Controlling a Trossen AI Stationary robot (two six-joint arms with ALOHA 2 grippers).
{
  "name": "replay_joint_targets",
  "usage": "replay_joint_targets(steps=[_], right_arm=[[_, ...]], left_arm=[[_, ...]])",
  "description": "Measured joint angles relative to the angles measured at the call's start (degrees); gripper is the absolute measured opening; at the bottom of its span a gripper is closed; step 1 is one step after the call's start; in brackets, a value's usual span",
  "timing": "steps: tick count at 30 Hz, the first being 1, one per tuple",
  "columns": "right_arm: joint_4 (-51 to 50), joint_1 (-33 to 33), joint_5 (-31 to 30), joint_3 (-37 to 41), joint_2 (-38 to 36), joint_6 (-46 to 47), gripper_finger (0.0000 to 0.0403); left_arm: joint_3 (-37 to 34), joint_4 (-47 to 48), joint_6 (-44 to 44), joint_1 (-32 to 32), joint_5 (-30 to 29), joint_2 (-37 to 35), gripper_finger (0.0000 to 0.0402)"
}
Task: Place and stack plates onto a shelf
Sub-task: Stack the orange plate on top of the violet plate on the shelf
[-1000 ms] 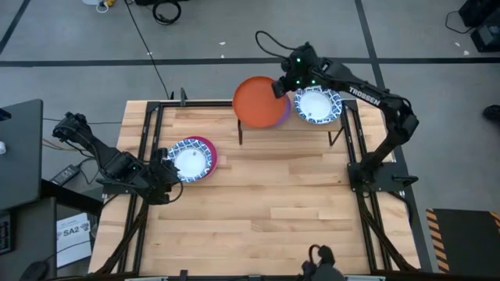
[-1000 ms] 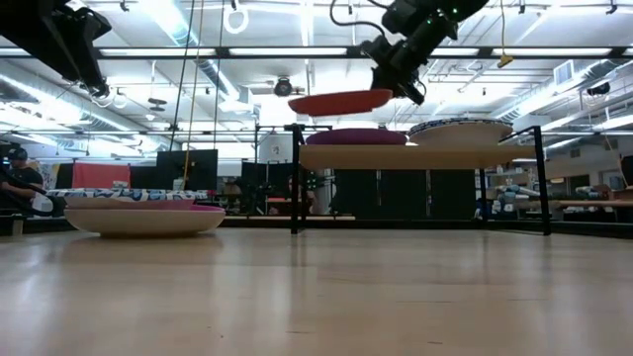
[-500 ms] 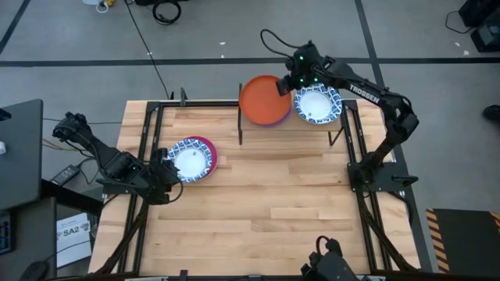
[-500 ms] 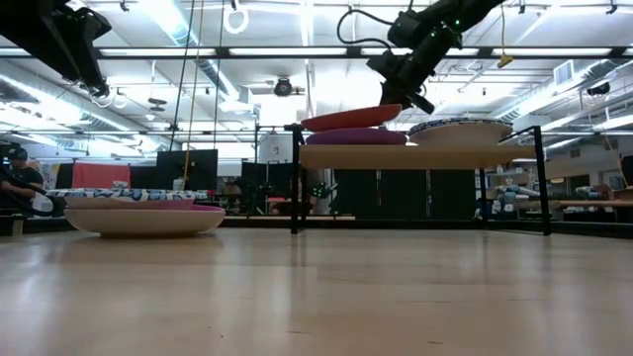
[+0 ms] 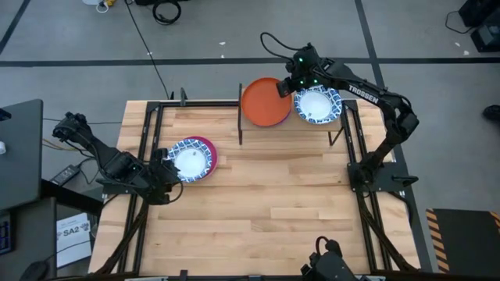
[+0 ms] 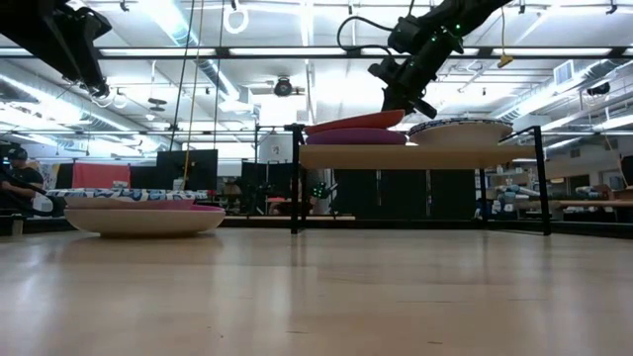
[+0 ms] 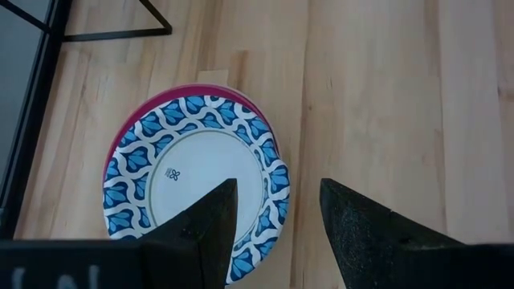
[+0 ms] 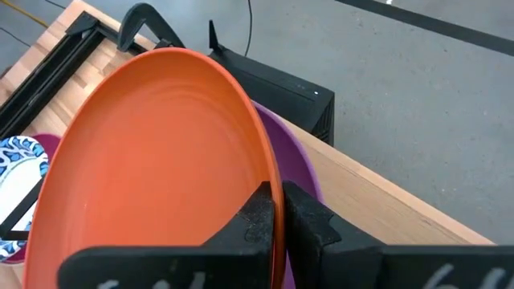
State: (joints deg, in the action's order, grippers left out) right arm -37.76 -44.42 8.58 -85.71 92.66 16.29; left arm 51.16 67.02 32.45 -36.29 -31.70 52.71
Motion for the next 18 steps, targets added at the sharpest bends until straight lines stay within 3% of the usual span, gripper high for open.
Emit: replay_joint_targets(steps=[18], right_arm=[[2.52,0.02,-0.13,0.00,0.00,0.02,0.0049]], left_arm=[[0.00,0.04,0.00,0.00,0.00,0.00,0.0185]])
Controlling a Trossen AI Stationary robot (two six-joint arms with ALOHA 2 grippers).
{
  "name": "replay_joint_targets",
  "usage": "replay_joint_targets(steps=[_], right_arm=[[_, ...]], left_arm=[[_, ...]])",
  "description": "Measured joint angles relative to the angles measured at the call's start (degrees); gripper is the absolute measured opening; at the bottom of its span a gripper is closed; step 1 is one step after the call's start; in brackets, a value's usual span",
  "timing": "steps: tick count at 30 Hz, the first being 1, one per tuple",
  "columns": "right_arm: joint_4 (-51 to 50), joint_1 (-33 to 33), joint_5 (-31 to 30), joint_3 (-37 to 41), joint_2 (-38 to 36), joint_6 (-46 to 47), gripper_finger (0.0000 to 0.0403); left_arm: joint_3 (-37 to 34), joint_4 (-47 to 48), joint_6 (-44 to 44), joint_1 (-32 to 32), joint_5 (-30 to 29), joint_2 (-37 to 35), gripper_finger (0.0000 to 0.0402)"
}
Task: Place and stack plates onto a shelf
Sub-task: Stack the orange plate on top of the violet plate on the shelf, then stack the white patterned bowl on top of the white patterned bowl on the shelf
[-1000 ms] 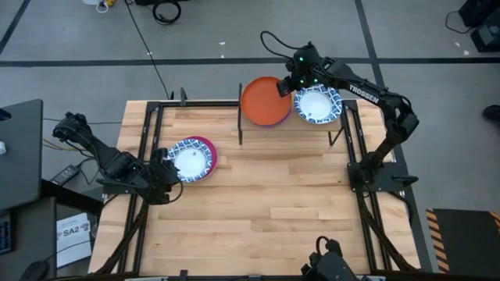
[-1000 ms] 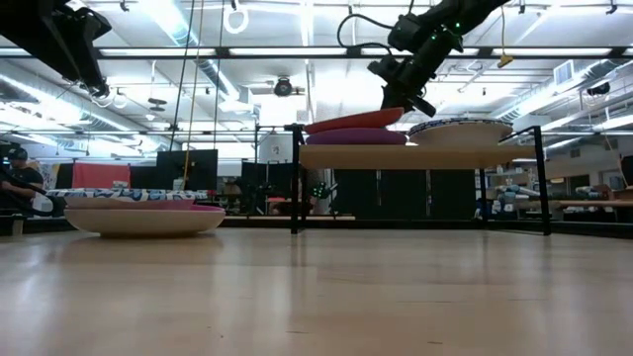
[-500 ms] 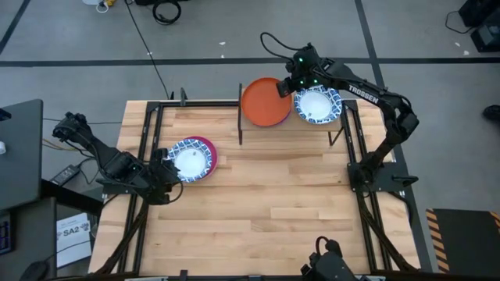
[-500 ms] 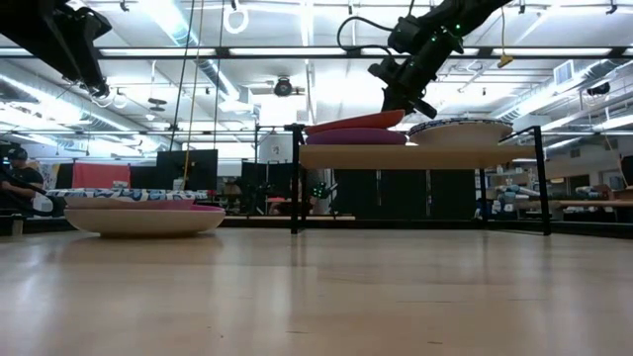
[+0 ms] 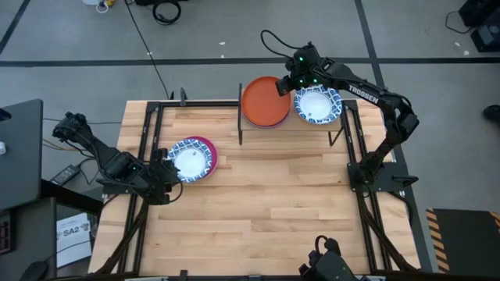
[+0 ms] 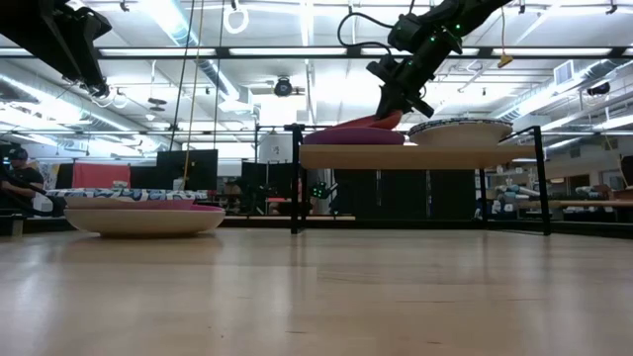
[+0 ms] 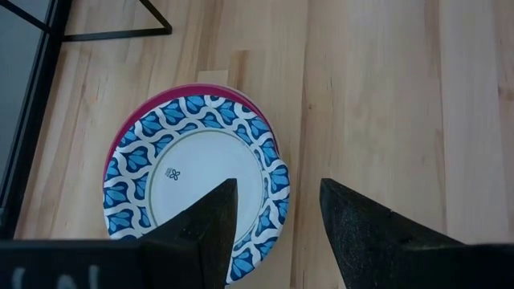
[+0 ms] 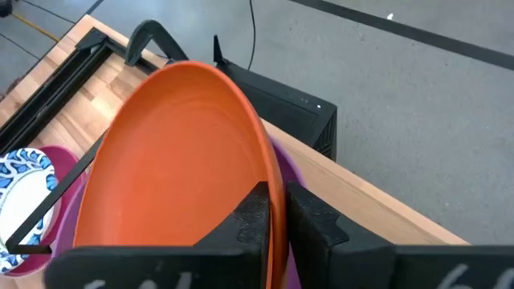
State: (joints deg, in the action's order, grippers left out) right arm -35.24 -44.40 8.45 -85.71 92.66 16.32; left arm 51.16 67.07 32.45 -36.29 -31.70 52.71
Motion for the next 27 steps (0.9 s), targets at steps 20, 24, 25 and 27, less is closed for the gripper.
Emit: replay_joint_targets(steps=[20,24,25,27], right_arm=[[0.06,0.02,-1.39,0.00,0.00,0.00,0.0135],[0.06,0.02,-1.62,0.00,0.00,0.00,0.0154],[0.04,0.02,-1.62,0.00,0.00,-0.01,0.0159],[0.06,0.02,-1.62,0.00,0.00,0.00,0.0169]], left_arm=[[0.00,0.00,0.00,0.00,0.00,0.02,0.0185],[0.00,0.00,-0.01,0.01,0.00,0.02,0.0185],[0.00,0.01,-0.01,0.01,0.01,0.02,0.0185],[0.00,0.02,0.00,0.02,0.00,0.02,0.0185]])
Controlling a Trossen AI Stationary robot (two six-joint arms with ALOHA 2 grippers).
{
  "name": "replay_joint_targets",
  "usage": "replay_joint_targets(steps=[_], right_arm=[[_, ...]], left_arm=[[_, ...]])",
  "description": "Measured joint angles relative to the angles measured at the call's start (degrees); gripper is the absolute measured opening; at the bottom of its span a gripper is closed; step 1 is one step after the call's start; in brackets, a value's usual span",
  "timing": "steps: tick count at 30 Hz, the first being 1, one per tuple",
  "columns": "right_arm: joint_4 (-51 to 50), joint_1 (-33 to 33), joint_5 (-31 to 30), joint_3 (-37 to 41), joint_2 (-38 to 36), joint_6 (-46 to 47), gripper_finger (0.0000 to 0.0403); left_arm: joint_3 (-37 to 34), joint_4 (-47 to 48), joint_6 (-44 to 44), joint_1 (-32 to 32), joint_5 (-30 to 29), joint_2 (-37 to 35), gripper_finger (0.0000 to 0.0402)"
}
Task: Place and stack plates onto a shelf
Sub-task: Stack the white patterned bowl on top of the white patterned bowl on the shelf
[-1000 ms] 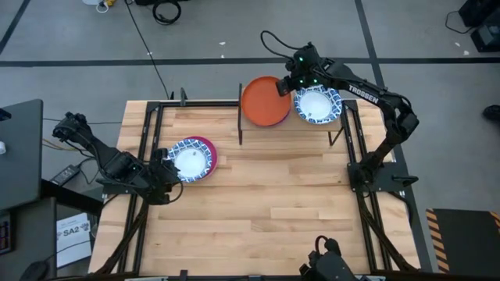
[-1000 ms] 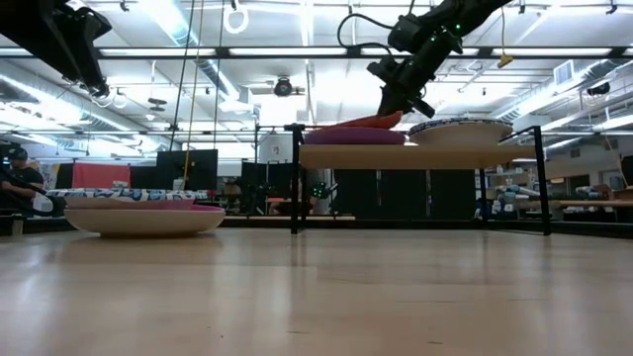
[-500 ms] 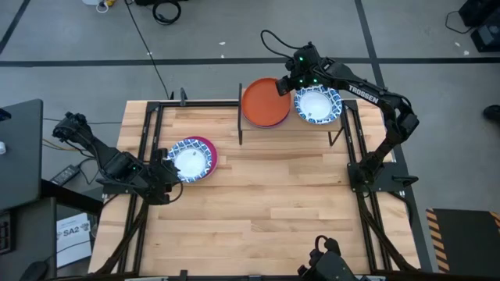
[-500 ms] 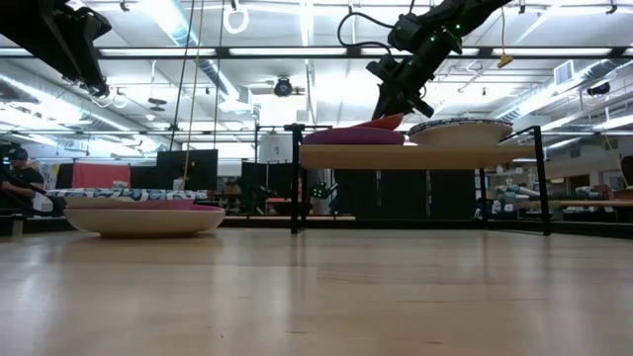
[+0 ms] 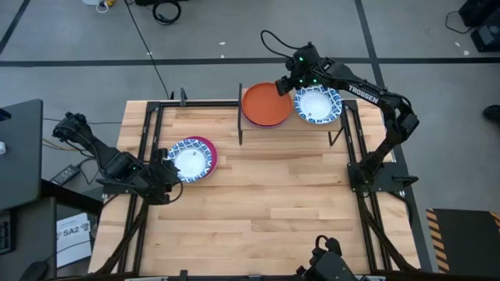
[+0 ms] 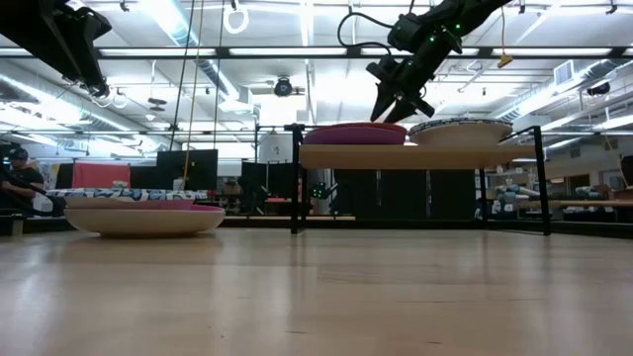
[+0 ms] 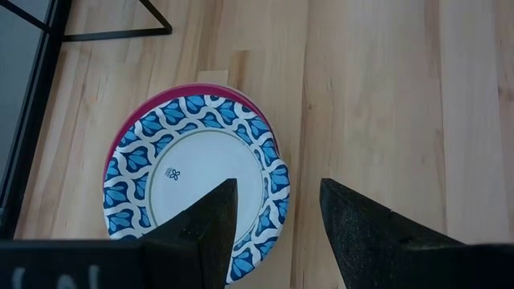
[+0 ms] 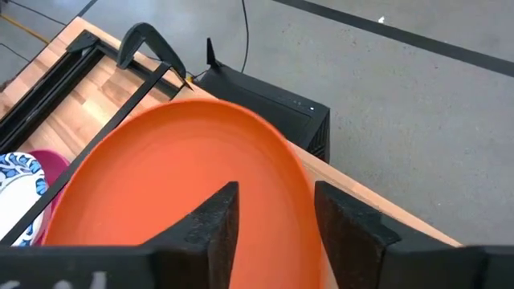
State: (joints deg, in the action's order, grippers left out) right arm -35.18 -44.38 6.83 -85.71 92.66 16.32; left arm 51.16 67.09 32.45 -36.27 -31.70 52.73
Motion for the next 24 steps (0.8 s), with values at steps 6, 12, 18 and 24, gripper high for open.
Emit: replay_joint_targets(steps=[6,12,18,24], right_arm=[[-0.02,0.00,-2.08,0.00,0.00,0.00,0.0195],[-0.04,0.00,-2.75,0.00,0.00,0.00,0.0210],[-0.04,0.00,-2.73,0.00,0.00,0.00,0.0211],[-0.07,0.00,-2.73,0.00,0.00,0.00,0.0212]], left_arm=[[0.00,-0.01,0.00,-0.02,0.02,0.00,0.0185],[0.00,0.00,-0.02,-0.02,0.02,0.00,0.0185],[0.00,0.00,-0.01,-0.01,0.02,0.00,0.0185],[0.00,0.00,0.00,-0.01,0.02,0.00,0.0185]])
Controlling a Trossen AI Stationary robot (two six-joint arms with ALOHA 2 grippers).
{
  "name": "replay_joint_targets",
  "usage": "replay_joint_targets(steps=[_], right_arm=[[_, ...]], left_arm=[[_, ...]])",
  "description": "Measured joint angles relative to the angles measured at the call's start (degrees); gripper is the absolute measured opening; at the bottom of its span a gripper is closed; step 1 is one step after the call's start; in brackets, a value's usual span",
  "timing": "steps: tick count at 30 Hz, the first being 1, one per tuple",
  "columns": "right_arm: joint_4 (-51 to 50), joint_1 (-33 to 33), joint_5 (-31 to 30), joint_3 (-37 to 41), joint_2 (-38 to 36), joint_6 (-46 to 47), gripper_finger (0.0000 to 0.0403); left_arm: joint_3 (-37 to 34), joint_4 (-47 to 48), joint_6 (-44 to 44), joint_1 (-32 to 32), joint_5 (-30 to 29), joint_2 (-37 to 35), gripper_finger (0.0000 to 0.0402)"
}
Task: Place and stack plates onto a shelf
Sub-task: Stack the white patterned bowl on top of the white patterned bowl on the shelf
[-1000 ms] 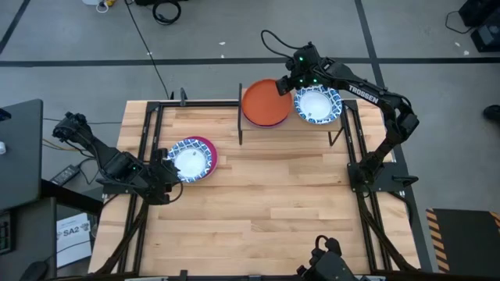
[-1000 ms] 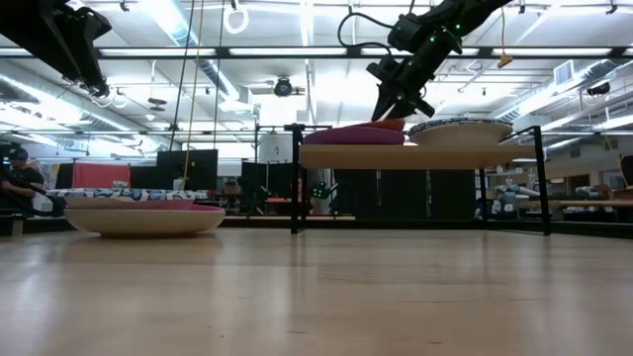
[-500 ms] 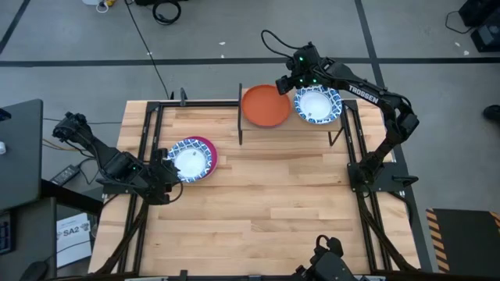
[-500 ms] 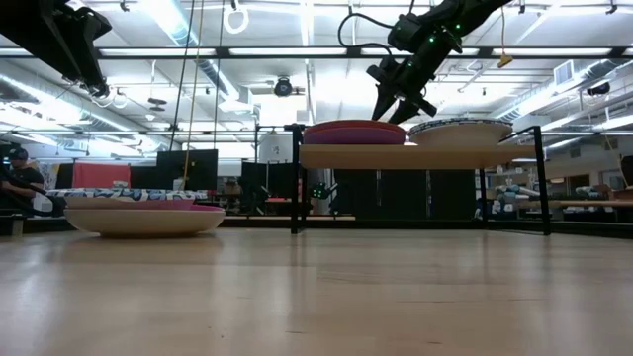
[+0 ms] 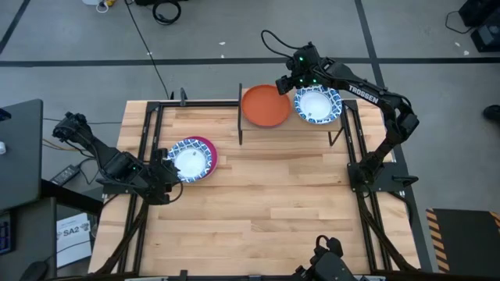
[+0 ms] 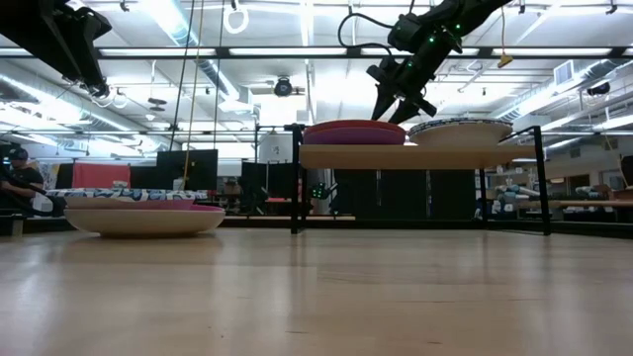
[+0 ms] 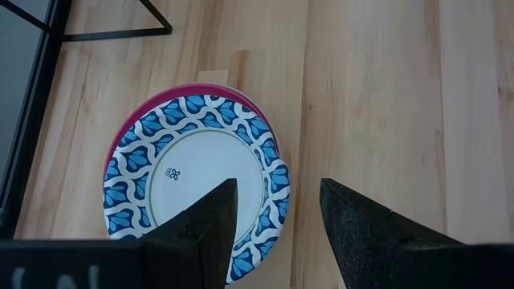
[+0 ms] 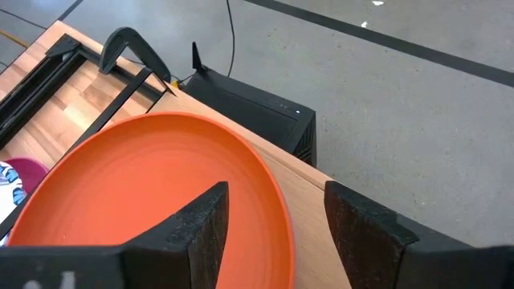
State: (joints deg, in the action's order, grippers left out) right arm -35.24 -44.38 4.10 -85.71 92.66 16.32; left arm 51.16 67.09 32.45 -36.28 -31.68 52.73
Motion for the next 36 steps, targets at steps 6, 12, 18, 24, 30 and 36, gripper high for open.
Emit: replay_joint_targets(steps=[6,12,18,24,30,36], right_arm=[[0.00,0.00,0.00,0.00,-0.02,0.00,0.0213],[-0.02,0.00,0.00,0.00,-0.02,0.00,0.0213],[-0.04,0.00,0.00,0.00,-0.02,0.01,0.0213],[-0.07,0.43,0.01,0.00,-0.02,0.02,0.0213],[-0.05,1.22,0.02,0.00,-0.02,0.02,0.0213],[-0.07,1.88,0.02,0.00,-0.02,0.02,0.0213]], left_arm=[[0.00,0.00,1.12,-0.01,0.04,0.00,0.0185],[0.00,0.02,2.09,-0.01,2.67,0.01,0.0185],[0.00,0.04,4.46,-0.01,3.48,0.02,0.0185],[0.00,0.07,4.44,0.00,3.44,0.58,0.0185],[-0.02,-0.02,4.43,-0.01,2.97,2.90,0.0185],[-0.01,0.00,4.45,0.08,2.10,6.14,0.0185]])
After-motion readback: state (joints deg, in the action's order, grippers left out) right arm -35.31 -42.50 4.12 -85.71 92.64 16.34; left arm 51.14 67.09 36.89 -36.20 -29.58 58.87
